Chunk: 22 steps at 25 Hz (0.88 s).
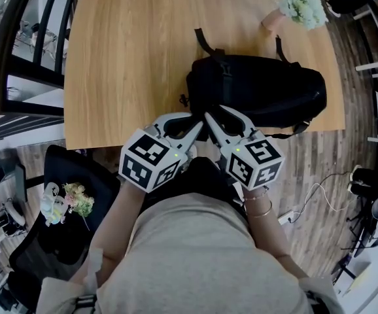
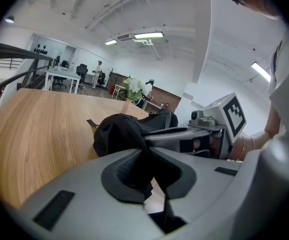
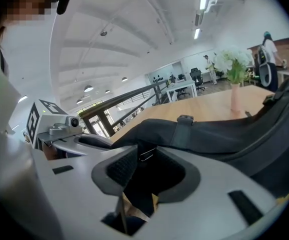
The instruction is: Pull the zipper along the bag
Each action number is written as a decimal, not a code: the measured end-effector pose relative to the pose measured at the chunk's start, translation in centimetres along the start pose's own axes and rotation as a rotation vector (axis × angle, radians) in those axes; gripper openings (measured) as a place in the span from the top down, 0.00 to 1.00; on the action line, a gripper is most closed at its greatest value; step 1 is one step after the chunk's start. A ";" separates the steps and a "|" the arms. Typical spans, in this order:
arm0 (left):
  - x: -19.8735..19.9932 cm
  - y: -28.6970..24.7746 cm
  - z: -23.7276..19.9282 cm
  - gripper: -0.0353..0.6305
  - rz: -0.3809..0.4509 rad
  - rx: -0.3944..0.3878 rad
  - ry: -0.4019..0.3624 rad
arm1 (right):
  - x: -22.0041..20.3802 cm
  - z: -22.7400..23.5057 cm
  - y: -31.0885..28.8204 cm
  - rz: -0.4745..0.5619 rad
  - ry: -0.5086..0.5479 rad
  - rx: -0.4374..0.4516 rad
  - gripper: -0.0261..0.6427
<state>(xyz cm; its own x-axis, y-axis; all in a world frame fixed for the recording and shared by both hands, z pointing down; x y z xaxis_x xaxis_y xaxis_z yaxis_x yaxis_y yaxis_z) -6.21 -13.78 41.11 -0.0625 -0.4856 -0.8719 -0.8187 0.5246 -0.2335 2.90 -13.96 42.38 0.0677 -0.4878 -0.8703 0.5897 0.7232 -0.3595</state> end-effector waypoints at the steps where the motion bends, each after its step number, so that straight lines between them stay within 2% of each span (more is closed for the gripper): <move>1: -0.1 0.0 0.0 0.88 -0.001 0.000 0.001 | 0.0 -0.1 0.0 -0.002 0.022 -0.009 0.80; 4: -0.1 0.0 0.0 0.88 0.001 -0.018 0.021 | 0.3 -0.4 0.3 0.001 0.106 -0.049 0.78; 6: -0.1 -0.1 0.1 0.88 -0.001 -0.032 0.023 | 0.3 -0.4 0.4 0.000 0.123 -0.062 0.78; 14: -0.2 -0.2 0.2 0.88 0.002 -0.050 0.031 | 0.0 0.2 1.3 0.001 0.084 -0.111 0.82; 22: 0.0 -0.3 0.1 0.88 0.000 -0.053 0.025 | 0.0 0.7 2.1 0.007 0.085 -0.171 0.94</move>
<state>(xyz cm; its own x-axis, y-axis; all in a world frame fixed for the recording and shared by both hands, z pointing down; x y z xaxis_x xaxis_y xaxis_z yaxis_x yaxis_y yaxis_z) -5.93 -13.81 41.14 -0.0759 -0.5031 -0.8609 -0.8479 0.4869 -0.2098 4.68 -12.76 41.88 -0.0008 -0.4449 -0.8956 0.4439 0.8023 -0.3990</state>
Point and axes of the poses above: the fingertips, and each gripper's own axes: y backward along the fingers, z to its right, x out of its top, the point moved 5 cm from there along y, backward along the fingers, and after that the axes turned 10 degrees about z, right-handed, at the moved point
